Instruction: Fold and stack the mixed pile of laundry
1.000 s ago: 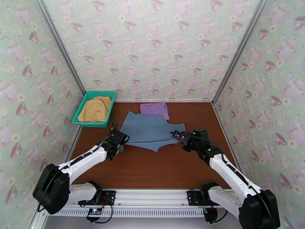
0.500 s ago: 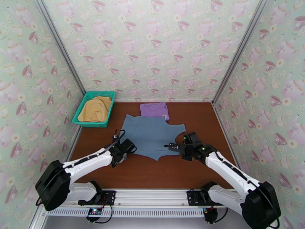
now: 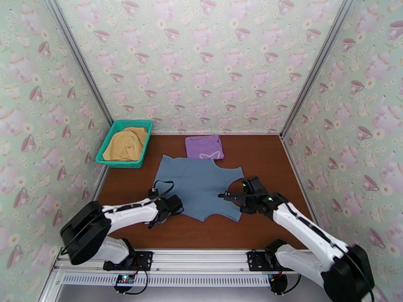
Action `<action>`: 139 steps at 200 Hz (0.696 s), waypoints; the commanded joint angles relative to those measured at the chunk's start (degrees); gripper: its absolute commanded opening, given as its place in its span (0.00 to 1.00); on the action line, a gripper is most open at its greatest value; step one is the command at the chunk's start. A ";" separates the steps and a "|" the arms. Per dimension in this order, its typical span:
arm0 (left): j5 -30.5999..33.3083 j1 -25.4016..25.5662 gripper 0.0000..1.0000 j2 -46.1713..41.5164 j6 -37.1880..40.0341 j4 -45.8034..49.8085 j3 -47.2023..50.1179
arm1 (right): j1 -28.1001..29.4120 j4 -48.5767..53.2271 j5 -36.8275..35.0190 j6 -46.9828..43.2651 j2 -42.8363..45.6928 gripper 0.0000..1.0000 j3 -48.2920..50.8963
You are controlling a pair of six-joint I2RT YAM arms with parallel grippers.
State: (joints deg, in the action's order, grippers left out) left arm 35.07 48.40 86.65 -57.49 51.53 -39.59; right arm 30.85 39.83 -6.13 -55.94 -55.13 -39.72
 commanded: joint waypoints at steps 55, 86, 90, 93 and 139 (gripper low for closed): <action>5.28 5.85 0.00 13.06 -3.27 7.34 -8.92 | 18.84 -24.17 19.95 6.09 -11.33 0.65 4.29; 4.68 6.53 0.00 13.03 -2.60 6.56 -8.75 | 20.37 -30.51 23.03 6.11 -22.69 0.64 2.59; 4.58 6.61 0.00 12.86 -2.58 6.38 -8.62 | 20.62 -30.80 23.05 6.10 -23.79 0.64 2.18; 4.43 6.66 0.00 12.70 -2.45 6.18 -8.46 | 20.78 -30.93 23.09 6.11 -24.46 0.64 1.93; 2.65 6.79 0.00 10.15 -1.27 2.78 -6.60 | 23.14 -30.76 22.59 7.25 -30.37 0.58 -0.96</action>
State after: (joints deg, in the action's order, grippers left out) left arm 38.37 54.81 99.13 -59.70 56.51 -47.09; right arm 52.53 11.40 15.49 -50.70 -83.40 -37.52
